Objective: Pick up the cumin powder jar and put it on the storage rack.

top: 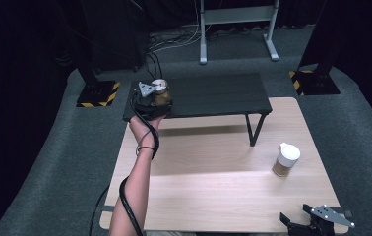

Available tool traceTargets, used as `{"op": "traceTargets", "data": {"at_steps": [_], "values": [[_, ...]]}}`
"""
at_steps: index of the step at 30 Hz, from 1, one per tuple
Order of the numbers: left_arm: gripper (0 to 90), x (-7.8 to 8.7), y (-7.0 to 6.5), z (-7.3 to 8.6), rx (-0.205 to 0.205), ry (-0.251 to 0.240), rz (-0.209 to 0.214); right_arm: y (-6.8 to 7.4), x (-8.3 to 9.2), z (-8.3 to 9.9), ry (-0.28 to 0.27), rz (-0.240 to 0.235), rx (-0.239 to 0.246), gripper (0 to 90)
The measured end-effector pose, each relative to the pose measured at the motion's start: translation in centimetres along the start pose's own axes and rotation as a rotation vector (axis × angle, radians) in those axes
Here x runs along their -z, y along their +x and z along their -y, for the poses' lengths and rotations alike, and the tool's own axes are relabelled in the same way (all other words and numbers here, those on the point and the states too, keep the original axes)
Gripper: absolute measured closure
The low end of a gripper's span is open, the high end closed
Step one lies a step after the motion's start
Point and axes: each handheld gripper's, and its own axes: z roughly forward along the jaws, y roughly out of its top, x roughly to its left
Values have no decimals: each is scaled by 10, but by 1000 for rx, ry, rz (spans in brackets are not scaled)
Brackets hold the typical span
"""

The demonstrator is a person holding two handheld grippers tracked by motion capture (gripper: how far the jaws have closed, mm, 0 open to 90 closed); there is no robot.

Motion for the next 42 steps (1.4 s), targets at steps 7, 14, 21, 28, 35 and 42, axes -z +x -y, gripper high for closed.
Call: {"op": "traceTargets", "data": {"at_steps": [7,14,21,28,35,42], "values": [[298,-1,-1,-2,-8,9,-5,0,0,0,-1,1,2,0],[289,0,-2,-8,-35,32,-7,0,0,-1,0,-2,6,0],[1,22,-16,-14,-127,54,2,-2,1,1,-21,-13,2,0],[3,51,-16,2,-129,29,31,-1,2,3,-33,-13,-8,0],[3,75,-5,46,-96,43,144,1,-1,5,-52,-36,3,0],[2,76,-11,134,53,103,100,6,-2,6,-64,-17,17,0]]}}
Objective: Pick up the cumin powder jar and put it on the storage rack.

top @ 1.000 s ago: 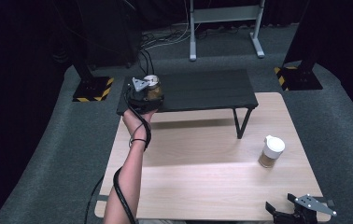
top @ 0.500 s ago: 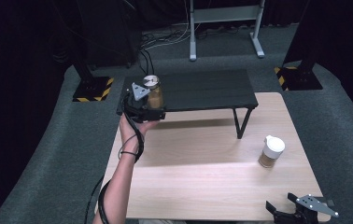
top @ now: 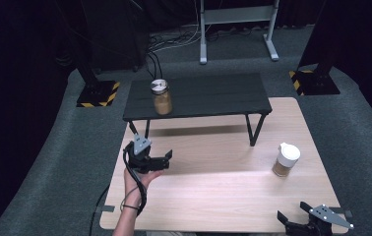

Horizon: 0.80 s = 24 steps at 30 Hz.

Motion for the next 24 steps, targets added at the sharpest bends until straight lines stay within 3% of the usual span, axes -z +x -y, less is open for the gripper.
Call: {"op": "traceTargets", "data": {"at_steps": [1,2,3,5,7,9,14,19,21,24], "values": [[2,0,0,0,0,0,0,0,0,0,0,0,0,0],[3,-9,1,18,79,59,-1,4,-2,0,-2,14,18,0],[4,-9,1,18,79,59,-1,4,-2,0,-2,14,18,0],[14,-17,-6,33,105,102,-34,8,-4,2,-8,25,31,0],[5,-23,-9,42,97,138,-31,10,-5,1,-6,29,32,0],[6,-26,-14,53,86,122,-40,10,-6,2,-6,35,26,0],[6,-29,-20,61,60,117,-58,11,-7,3,-11,46,19,0],[2,-33,-11,75,91,108,-19,11,-5,5,-27,44,22,0],[2,-36,-14,74,91,139,-46,11,-5,5,-33,52,11,0],[2,-41,-8,84,128,163,-21,10,-6,7,-36,47,10,0]]}}
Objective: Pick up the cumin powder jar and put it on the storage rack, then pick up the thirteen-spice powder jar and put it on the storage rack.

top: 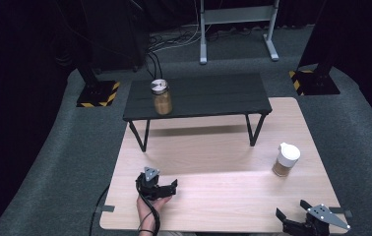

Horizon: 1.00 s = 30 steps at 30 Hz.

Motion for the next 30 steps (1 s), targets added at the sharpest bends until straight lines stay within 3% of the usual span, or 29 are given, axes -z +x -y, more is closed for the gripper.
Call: {"op": "traceTargets", "data": {"at_steps": [1,3,5,7,10,11,17,24,30], "values": [[5,0,0,0,0,0,0,0,0,0,0,0,0,0],[9,5,5,12,18,-68,16,1,0,3,-7,9,0,0],[5,6,9,14,29,-78,29,1,0,4,-6,15,0,0],[19,7,6,14,25,-77,14,0,1,5,-4,19,-17,0],[4,3,-3,6,-43,-34,-7,2,5,2,-12,29,-11,0],[7,4,-4,8,-66,-42,0,4,9,0,-26,34,-3,0],[6,5,3,10,-33,-55,27,6,18,-8,-36,29,19,0],[5,5,4,9,-48,-46,40,5,22,-13,-21,32,33,0],[5,4,5,8,-55,-43,48,-4,18,-16,-23,22,18,0]]}}
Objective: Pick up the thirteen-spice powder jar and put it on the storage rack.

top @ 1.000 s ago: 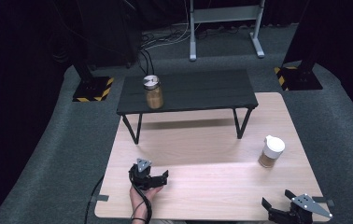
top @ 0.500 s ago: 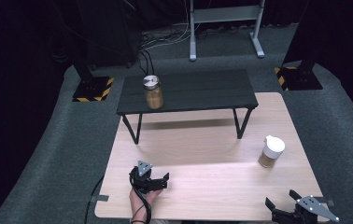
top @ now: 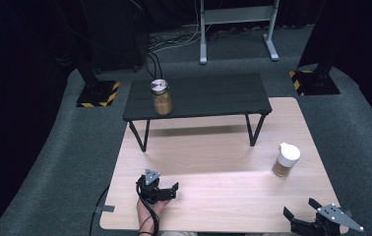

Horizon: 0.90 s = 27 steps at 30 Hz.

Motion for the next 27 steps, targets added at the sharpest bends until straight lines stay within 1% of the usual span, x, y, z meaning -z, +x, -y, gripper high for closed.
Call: {"op": "traceTargets", "data": {"at_steps": [8,12,17,18,20,22,24,26,27], "values": [[5,0,3,0,-9,3,18,-1,-12,-3,-2,13,29,0],[5,0,3,0,-9,0,21,-3,-18,0,-34,29,34,0],[5,0,4,0,-9,1,26,-9,-24,-1,-53,30,27,0],[5,0,4,0,-10,-3,27,-9,-27,-1,-63,33,30,0],[5,0,4,1,-2,-8,27,-10,-30,-1,-65,30,30,0],[5,1,5,2,-3,-13,28,-11,-35,-2,-67,29,31,0],[5,1,5,2,0,-13,28,-10,-43,-3,-69,29,40,0],[6,1,5,2,-1,-14,28,-10,-46,-3,-68,30,44,0],[5,1,5,2,-1,-14,30,-10,-51,-4,-67,34,52,0]]}}
